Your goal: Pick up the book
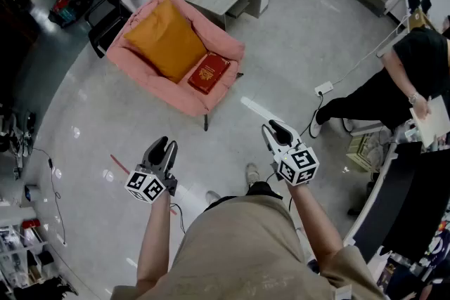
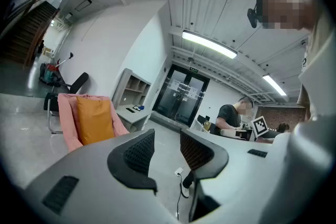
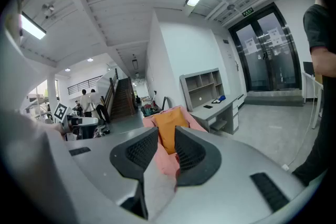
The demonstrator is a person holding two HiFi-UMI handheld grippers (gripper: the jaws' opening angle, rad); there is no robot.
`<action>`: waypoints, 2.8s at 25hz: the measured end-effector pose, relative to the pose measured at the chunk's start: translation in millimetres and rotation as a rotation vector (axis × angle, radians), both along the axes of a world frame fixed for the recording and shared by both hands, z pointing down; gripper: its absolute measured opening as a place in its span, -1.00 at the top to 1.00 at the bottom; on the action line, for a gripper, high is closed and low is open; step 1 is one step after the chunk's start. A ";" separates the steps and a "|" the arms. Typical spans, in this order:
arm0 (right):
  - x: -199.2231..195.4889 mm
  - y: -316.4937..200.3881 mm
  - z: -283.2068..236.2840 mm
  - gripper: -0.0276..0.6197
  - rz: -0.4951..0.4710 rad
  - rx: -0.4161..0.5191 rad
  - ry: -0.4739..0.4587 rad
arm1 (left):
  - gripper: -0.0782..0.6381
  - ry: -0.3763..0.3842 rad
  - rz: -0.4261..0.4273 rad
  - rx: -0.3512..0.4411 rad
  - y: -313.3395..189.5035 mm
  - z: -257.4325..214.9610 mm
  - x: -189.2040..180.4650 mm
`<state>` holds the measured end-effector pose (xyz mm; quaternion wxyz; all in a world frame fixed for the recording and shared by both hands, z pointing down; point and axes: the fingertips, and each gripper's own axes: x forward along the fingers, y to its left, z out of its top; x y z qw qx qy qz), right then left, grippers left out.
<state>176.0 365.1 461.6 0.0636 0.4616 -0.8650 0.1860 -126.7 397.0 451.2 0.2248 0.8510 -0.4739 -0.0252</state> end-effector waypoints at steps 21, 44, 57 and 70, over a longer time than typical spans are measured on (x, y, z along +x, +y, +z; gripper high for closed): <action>70.7 -41.1 -12.5 0.44 -0.093 -0.078 -0.291 | 0.38 -0.024 -0.079 -0.038 -8.1 4.6 85.1; 17.6 -126.3 42.0 0.44 -0.112 -0.195 -0.218 | 0.38 -0.028 -0.052 -0.094 -105.7 43.5 54.1; -91.0 -231.3 43.8 0.44 -0.007 -0.270 -0.214 | 0.38 0.025 0.116 -0.057 -254.0 41.9 -13.0; -152.6 -305.8 73.6 0.44 0.031 -0.320 -0.169 | 0.38 0.018 0.197 -0.111 -337.7 77.6 -50.6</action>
